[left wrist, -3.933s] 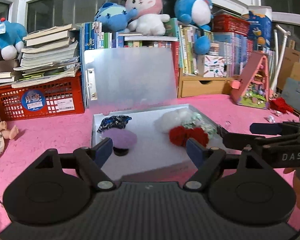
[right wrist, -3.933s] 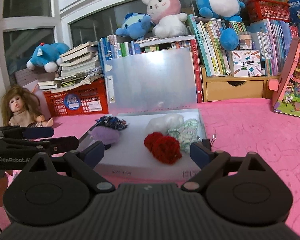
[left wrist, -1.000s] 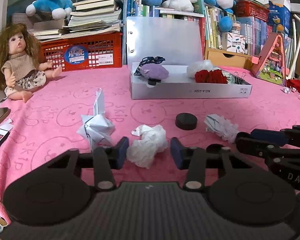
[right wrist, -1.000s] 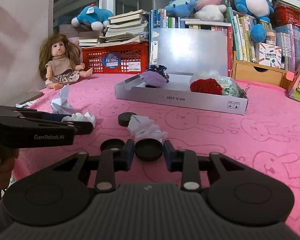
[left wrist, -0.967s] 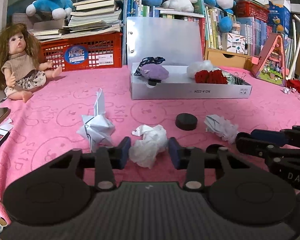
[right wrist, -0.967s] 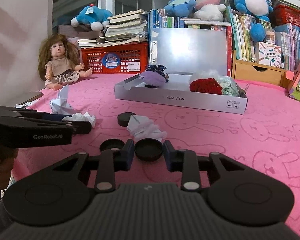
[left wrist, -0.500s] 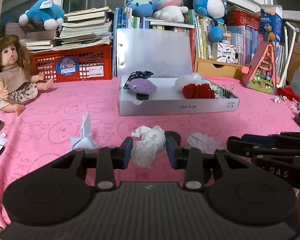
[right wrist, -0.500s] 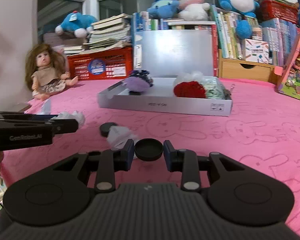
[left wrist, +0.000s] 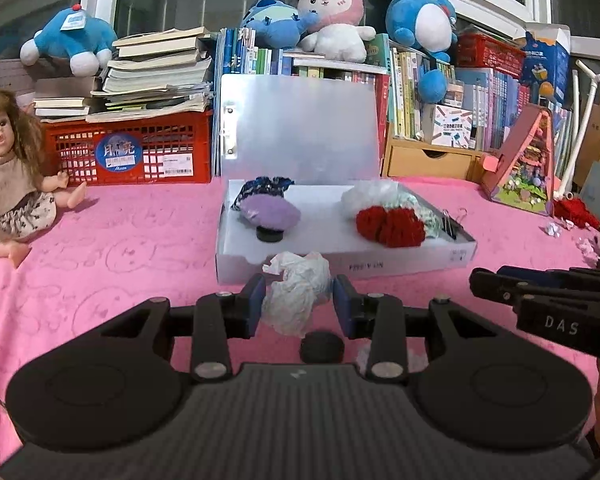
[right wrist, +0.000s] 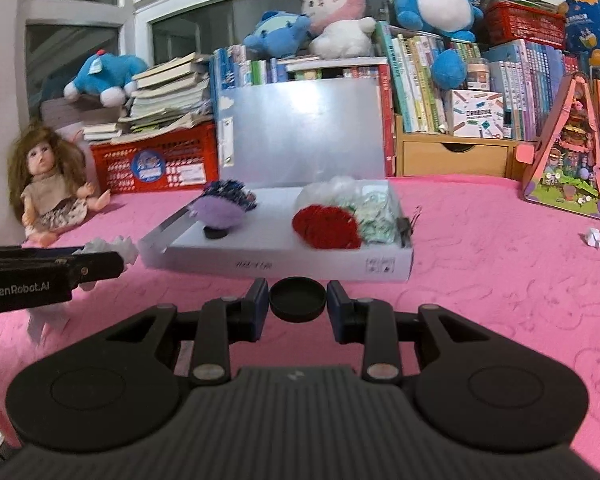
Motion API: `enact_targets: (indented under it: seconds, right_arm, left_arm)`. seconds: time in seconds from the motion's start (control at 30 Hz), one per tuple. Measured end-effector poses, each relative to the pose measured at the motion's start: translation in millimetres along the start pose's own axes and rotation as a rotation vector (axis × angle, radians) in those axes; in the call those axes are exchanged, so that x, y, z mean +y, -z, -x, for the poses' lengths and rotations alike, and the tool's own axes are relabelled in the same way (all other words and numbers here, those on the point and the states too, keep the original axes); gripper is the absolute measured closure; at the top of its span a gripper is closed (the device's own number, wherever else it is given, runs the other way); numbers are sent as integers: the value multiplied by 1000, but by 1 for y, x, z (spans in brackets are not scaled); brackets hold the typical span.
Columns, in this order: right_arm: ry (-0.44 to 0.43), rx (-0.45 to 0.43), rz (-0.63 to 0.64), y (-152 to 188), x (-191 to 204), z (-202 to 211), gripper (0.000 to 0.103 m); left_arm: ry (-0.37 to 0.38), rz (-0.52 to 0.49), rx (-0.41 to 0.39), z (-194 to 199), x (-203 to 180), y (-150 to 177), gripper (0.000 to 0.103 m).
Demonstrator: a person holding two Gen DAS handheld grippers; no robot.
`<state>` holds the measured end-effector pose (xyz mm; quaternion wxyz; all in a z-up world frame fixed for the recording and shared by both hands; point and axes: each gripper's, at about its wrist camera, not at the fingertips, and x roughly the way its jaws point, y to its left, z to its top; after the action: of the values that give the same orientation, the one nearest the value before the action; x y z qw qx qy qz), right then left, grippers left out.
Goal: Organize objects
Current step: 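Carry the white tissue and black disc over the white box with both grippers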
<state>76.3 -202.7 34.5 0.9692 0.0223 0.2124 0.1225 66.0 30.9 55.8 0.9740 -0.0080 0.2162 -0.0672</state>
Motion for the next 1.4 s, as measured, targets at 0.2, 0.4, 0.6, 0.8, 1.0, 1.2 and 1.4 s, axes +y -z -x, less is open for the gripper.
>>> enact_targets:
  seconds: [0.2, 0.4, 0.6, 0.8, 1.0, 1.2, 1.4]
  right_arm:
    - [13, -17, -56, -25, -16, -15, 67]
    - [-15, -18, -77, -46, -23, -37, 67]
    - [-99, 26, -100, -52, -24, -71, 66]
    - [-102, 105, -107, -51, -20, -108, 66]
    - [-64, 160, -78, -52, -17, -135, 66]
    - [-37, 169, -81, -54, -20, -146, 66]
    - [1, 169, -89, -58, -30, -155, 66]
  left_arm:
    - [4, 24, -4, -19, -1, -24, 60]
    - [-3, 8, -7, -45, -5, -43, 60]
    - [25, 103, 77, -91, 8, -55, 60]
    - [-5, 119, 104, -125, 14, -61, 60]
    - [-2, 101, 125, -152, 14, -66, 60]
    - [4, 108, 189, -179, 17, -67, 60]
    - [-29, 107, 211, -197, 23, -69, 60]
